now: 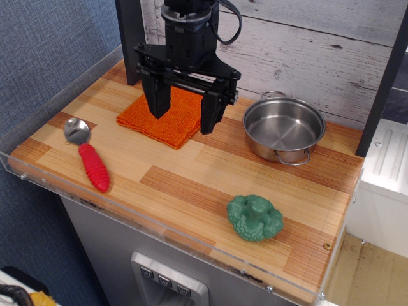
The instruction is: Move the orange cloth in between the spoon and the pepper
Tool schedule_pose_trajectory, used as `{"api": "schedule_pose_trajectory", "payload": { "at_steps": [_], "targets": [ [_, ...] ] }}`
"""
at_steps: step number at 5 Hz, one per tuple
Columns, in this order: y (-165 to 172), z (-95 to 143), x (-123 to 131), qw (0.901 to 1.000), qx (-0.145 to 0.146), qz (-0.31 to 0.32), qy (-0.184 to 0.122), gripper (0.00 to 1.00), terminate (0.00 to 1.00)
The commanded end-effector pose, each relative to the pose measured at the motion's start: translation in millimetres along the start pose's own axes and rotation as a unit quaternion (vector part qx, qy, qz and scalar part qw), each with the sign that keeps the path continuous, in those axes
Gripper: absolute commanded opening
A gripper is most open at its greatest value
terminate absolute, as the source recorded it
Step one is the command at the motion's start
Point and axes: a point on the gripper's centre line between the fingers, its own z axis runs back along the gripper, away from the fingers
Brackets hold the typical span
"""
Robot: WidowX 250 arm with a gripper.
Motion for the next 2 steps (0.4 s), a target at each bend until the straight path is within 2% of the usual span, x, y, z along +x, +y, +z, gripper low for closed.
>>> {"api": "schedule_pose_trajectory", "payload": {
  "at_steps": [1, 2],
  "targets": [
    [42, -14, 42, 0.9963, 0.023, 0.032, -0.076, 1.00, 0.00],
    [55, -19, 59, 0.9945, 0.005, 0.041, -0.096, 1.00, 0.00]
  ]
}}
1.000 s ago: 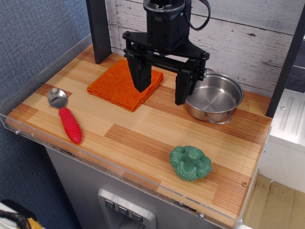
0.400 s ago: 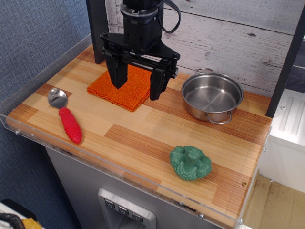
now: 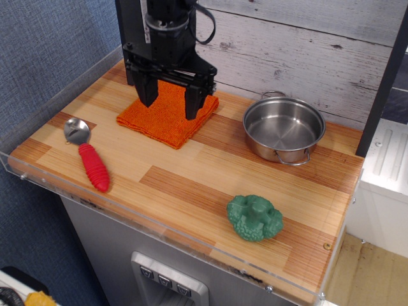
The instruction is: Move the orange cloth in between the spoon and the pepper
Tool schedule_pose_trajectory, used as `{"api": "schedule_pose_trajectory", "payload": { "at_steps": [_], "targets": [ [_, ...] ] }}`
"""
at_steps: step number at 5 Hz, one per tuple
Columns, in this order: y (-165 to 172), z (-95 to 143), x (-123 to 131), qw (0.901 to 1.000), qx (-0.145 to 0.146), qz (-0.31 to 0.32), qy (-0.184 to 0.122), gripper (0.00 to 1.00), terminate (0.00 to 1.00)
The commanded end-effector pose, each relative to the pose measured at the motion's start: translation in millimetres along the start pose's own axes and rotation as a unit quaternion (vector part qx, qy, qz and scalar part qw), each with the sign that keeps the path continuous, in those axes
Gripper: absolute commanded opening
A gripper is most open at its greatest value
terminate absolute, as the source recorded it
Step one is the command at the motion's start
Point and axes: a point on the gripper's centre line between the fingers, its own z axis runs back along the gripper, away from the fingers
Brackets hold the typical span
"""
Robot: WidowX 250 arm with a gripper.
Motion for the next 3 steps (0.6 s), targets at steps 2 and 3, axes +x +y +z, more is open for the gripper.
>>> {"api": "schedule_pose_trajectory", "payload": {
  "at_steps": [2, 3],
  "targets": [
    [33, -42, 50, 0.9990, -0.039, 0.014, -0.015, 1.00, 0.00],
    [37, -60, 57, 0.9996, -0.028, 0.003, 0.003, 1.00, 0.00]
  ]
}}
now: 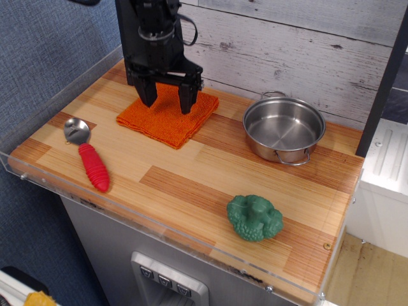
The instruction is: Move the orange cloth in between the spoon and the pepper
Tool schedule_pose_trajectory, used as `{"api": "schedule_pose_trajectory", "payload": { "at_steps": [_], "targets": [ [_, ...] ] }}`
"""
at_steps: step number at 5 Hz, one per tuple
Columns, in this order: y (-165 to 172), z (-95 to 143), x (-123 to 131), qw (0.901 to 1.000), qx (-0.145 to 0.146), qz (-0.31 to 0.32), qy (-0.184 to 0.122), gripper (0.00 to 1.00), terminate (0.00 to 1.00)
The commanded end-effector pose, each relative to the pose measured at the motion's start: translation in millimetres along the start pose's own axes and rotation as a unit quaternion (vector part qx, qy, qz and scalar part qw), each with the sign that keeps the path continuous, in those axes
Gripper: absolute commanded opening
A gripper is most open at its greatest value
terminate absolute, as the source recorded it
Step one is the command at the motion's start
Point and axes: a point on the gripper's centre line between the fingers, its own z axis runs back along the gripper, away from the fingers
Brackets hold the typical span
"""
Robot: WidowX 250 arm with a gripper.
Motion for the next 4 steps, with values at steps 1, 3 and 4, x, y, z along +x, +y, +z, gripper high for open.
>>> {"api": "schedule_pose_trajectory", "payload": {
  "at_steps": [1, 3, 4],
  "targets": [
    [12, 1, 12, 0.9999, 0.013, -0.003, -0.008, 1.00, 0.00],
    [9, -4, -4, 0.9999, 0.000, 0.005, 0.010, 1.00, 0.00],
    [1, 2, -11, 0.9998, -0.001, 0.012, 0.016, 1.00, 0.00]
  ]
}}
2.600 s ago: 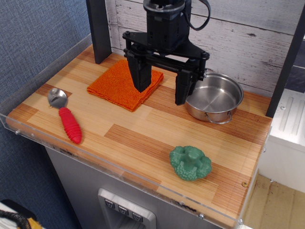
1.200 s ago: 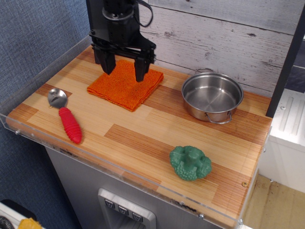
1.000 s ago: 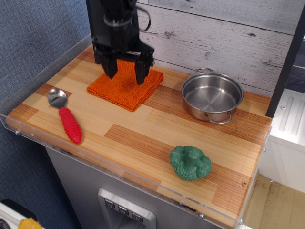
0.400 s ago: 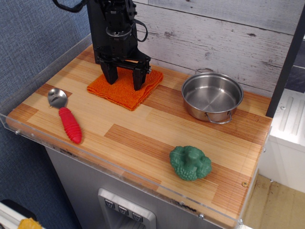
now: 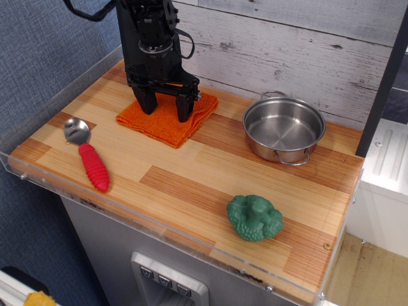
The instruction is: Move the orange cloth in between the spoon and the pepper
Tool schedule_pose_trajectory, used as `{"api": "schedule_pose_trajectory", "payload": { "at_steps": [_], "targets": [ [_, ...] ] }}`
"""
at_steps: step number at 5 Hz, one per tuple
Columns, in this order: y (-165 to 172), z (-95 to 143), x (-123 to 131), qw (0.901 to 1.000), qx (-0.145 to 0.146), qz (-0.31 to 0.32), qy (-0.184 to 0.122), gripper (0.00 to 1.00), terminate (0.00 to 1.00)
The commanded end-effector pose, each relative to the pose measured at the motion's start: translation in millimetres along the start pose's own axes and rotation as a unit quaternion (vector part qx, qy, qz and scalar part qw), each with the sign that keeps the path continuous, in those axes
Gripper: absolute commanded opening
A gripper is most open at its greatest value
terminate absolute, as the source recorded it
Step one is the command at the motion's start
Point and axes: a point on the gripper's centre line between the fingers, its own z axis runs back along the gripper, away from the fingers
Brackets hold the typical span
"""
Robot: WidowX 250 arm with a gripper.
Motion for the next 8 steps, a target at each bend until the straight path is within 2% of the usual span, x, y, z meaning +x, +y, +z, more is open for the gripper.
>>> {"api": "schedule_pose_trajectory", "payload": {
  "at_steps": [1, 4, 5, 6, 8],
  "targets": [
    [-15, 15, -14, 0.9994, 0.017, 0.029, 0.009, 1.00, 0.00],
    [-51, 6, -43, 0.9970, 0.019, 0.066, 0.035, 1.00, 0.00],
    [-61, 6, -56, 0.9967, 0.023, 0.067, 0.039, 1.00, 0.00],
    [-67, 3, -71, 0.9970, 0.015, 0.063, 0.041, 1.00, 0.00],
    [-77, 3, -93, 0.9973, 0.027, 0.052, 0.045, 1.00, 0.00]
  ]
}}
